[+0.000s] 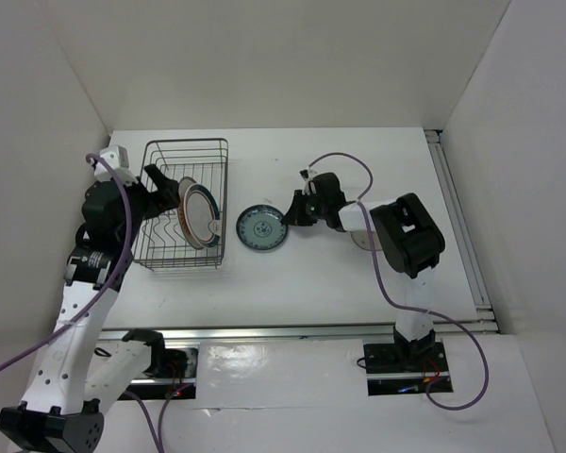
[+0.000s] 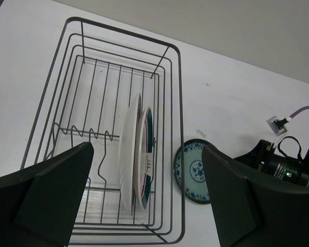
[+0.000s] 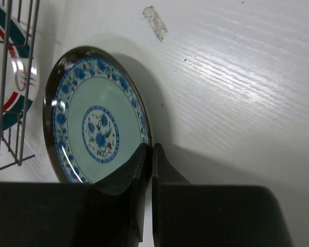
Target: Load the plates into the dish rack
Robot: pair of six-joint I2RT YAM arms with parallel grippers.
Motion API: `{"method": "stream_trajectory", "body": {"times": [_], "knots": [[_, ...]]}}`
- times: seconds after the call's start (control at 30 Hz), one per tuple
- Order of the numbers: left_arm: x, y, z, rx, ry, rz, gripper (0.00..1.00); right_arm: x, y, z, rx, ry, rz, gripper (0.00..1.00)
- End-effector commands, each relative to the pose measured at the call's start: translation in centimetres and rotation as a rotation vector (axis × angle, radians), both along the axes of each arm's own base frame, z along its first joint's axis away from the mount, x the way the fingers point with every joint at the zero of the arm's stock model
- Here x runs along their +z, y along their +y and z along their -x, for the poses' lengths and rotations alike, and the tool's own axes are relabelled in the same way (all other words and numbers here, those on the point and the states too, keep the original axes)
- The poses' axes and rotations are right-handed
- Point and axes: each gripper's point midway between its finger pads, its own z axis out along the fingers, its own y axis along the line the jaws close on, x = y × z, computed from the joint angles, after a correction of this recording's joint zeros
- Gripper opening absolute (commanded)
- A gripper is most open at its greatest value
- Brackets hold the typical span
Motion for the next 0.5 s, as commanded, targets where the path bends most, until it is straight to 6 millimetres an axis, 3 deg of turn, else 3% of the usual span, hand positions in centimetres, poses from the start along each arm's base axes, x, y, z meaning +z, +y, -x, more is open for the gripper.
{"method": "stream_trajectory", "body": {"times": [0.0,0.03,0.13,0.23,0.3,0.47], "knots": [[1.9,-0.4,-0.4,-0.017,-0.042,0.017,1.0,-1.5,0.3,0.4,0.02,0.028,0.009,0.06],[2.0,-0.4,-0.6,-0.017,-0.039,0.017,1.0,-1.6,0.3,0.5,0.02,0.037,0.012,0.0],[1.1,-0.5,-1.0,-0.016,-0.007,0.014,1.0,-1.6,-0.2,0.2,0.003,0.043,0.008,0.0],[1.2,-0.6,-1.3,-0.014,-0.004,0.023,1.0,0.7,-1.0,-0.7,-0.032,0.021,-0.019,0.0],[0.8,-1.5,-1.4,-0.063,0.009,0.033,1.0,2.7,-1.3,-1.3,-0.054,-0.012,-0.038,0.0],[0.7,-5.4,-1.4,-0.313,0.003,0.023,1.0,11.4,-2.9,-2.5,-0.142,-0.174,-0.027,0.0]]}}
